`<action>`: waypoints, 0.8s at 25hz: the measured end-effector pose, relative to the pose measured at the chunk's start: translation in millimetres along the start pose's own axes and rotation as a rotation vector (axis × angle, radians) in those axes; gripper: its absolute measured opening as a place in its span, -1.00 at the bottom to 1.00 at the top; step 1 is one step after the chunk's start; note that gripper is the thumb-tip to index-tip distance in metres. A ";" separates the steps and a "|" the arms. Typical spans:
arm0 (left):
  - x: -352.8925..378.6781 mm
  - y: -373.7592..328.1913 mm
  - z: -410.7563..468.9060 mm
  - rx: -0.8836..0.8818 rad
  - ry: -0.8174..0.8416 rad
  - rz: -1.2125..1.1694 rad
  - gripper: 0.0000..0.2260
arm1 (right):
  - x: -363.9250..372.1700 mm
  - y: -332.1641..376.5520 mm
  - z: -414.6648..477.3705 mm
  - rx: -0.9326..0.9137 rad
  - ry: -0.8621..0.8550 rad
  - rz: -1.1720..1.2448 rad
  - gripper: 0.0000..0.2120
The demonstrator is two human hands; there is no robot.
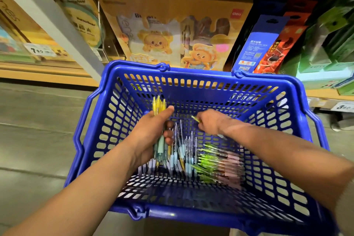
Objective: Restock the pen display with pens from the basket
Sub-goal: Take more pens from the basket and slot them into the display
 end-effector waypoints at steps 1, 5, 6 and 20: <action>2.6 0.6 -0.7 -0.001 0.000 -0.012 -0.85 | -8.9 5.0 -3.9 -0.007 -0.028 0.101 -0.89; 21.1 18.4 -12.2 -0.020 -0.031 -0.093 -0.93 | -29.9 34.9 -41.0 0.067 -0.118 0.704 -0.83; 25.5 24.8 -16.1 -0.018 -0.048 -0.095 -0.92 | -31.1 45.3 -51.6 0.077 -0.127 0.850 -0.83; 39.4 -35.0 -366.5 -0.125 0.016 -0.316 -0.90 | -238.1 282.8 -361.9 0.134 -0.166 1.729 -0.95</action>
Point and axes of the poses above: each hand's wrist, its own z-axis towards the middle knuckle, its own x-axis out of the palm, y = z × x, the point moved 7 cm from there along z, towards the middle knuckle, and after that the axes turned 11 degrees about -x, right-handed, at the moved point
